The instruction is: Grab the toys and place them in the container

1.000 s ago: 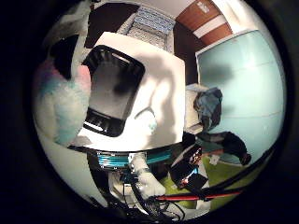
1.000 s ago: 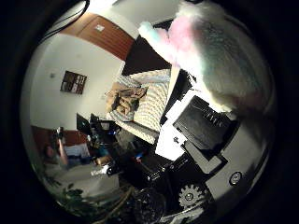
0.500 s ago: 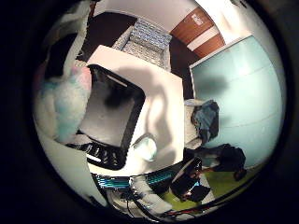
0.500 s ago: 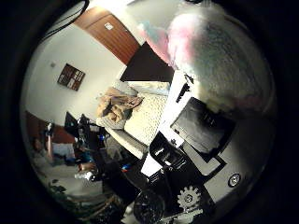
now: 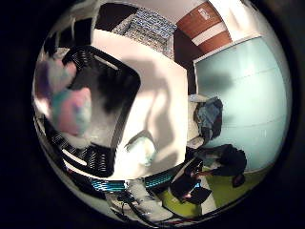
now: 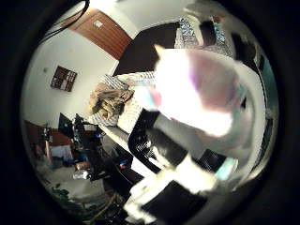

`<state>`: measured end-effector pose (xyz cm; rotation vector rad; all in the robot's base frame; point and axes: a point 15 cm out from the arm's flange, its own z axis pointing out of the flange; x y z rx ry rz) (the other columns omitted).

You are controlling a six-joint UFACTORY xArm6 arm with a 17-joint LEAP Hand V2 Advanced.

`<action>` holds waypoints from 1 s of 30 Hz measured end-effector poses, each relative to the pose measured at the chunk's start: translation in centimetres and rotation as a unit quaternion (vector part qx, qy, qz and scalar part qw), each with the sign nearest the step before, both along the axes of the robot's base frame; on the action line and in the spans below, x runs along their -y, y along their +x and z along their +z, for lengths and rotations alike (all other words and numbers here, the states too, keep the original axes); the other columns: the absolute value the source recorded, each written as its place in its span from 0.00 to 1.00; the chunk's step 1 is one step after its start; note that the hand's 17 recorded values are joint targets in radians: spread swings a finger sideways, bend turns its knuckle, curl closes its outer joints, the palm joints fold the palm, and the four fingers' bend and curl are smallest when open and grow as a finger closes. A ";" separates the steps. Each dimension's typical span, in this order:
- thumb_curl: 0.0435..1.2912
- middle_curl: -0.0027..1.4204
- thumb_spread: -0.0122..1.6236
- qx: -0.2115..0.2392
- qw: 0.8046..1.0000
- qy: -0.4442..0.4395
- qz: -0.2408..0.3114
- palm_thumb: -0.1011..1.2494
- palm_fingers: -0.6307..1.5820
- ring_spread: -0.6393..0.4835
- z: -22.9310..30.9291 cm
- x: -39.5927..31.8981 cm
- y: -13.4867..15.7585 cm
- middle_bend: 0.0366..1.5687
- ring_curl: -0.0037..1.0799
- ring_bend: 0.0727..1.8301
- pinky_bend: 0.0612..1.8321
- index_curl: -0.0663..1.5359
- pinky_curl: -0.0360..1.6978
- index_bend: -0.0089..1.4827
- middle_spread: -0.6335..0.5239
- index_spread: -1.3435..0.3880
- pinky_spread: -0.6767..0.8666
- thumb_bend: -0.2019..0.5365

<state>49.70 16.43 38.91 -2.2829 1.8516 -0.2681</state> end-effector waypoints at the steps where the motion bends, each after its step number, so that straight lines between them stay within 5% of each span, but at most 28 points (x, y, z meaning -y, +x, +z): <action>1: 0.25 0.38 0.73 0.000 1.000 0.000 0.001 0.41 0.32 0.63 0.1 0.1 -0.1 0.25 0.43 0.35 0.35 0.40 0.51 0.23 0.50 0.50 0.63 0.24; 5: 0.23 0.31 0.72 0.007 1.000 0.002 0.003 0.40 0.34 0.73 1.3 0.3 -0.7 0.17 0.34 0.29 0.33 0.33 0.44 0.16 0.55 0.50 0.78 0.24; 9: 0.22 0.28 0.72 0.010 1.000 0.002 -0.004 0.41 0.37 0.75 3.4 1.8 -2.2 0.14 0.30 0.26 0.30 0.30 0.39 0.13 0.56 0.52 0.82 0.25; 19: 0.22 0.25 0.72 -0.024 0.997 -0.015 -0.065 0.41 0.38 0.77 6.2 11.2 -7.1 0.10 0.24 0.23 0.28 0.25 0.33 0.12 0.58 0.58 0.83 0.25; 30: 0.21 0.23 0.73 -0.087 0.985 -0.029 -0.147 0.42 0.38 0.76 -0.2 22.6 -14.0 0.10 0.22 0.25 0.31 0.23 0.29 0.12 0.58 0.59 0.82 0.25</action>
